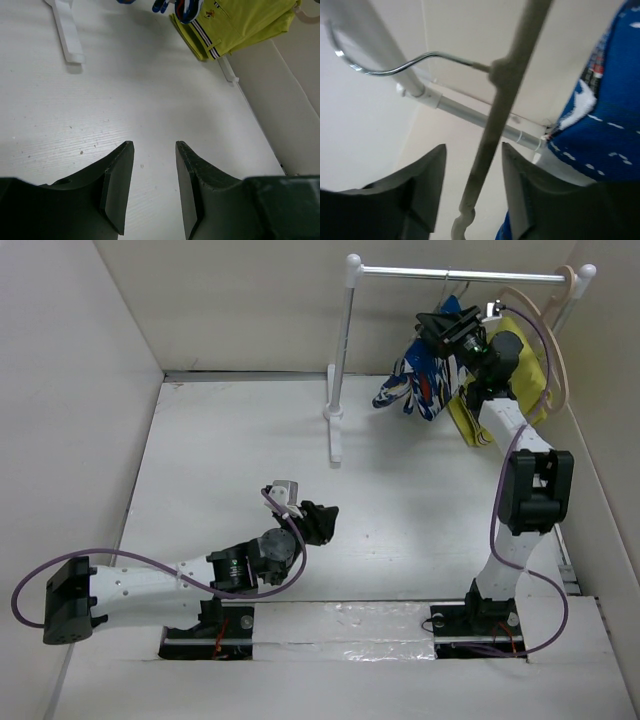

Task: Place the trousers on the hanger
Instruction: Place the hanger at the clothesline, then reset both arms

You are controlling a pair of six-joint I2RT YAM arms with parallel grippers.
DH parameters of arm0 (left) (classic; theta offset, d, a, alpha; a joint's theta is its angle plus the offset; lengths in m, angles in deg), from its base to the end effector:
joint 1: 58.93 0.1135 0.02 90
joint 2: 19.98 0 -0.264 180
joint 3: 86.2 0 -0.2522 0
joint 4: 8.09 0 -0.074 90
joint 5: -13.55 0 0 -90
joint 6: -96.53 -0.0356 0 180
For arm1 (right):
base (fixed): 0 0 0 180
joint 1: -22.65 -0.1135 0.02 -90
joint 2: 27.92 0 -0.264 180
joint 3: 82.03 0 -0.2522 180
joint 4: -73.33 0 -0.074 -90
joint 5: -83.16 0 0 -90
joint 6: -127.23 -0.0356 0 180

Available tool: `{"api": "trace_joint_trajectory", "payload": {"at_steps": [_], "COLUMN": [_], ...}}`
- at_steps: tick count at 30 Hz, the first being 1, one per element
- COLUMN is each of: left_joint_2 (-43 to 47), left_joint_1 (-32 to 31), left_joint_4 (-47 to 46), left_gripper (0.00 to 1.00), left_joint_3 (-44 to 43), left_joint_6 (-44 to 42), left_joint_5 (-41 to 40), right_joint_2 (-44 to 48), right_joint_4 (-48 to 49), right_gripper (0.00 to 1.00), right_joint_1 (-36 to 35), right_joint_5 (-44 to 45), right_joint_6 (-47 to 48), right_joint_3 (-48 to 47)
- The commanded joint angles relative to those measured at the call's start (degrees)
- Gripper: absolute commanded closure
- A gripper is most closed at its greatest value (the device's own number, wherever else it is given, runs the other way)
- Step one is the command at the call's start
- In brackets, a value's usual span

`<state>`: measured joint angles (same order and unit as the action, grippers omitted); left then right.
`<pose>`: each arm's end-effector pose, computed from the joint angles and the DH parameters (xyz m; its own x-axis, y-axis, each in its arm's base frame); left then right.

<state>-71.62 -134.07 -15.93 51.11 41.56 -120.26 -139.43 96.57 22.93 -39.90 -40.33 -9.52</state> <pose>0.0764 -0.1918 0.2793 -0.3026 -0.4749 -0.8264 0.4230 0.7101 -0.5629 0.4665 0.0171 0.3756 -0.4281 0.8205 -0.3788 -0.4315 0.1827 0.8834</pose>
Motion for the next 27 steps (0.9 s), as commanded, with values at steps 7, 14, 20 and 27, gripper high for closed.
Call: {"api": "trace_joint_trajectory", "payload": {"at_steps": [7,14,20,27], "left_joint_2": [1.97,3.3,2.86,2.86], "left_joint_1": [0.25,0.25,0.25,6.38], "left_joint_4": [-1.77,-2.3,-1.51,-1.43], "left_gripper": [0.63,0.56,0.47,0.4], "left_joint_3": [-2.27,-2.89,-5.79,-6.67], "left_joint_6": [-4.34,-7.6,-13.92,-15.26], "left_joint_5": [-4.7,-7.34,-13.04,-8.52], "right_joint_2": [13.31,20.61,23.87,35.2], "right_joint_4": [0.29,-1.39,-1.84,-0.86], "right_gripper": [0.07,0.0,0.0,0.0], "right_joint_1": [-0.1,-0.1,-0.62,-2.29], "right_joint_5": [5.01,12.49,14.78,19.42], "right_joint_6": [11.54,17.78,22.62,30.44], "right_joint_3": [9.52,20.51,26.84,38.26]}}
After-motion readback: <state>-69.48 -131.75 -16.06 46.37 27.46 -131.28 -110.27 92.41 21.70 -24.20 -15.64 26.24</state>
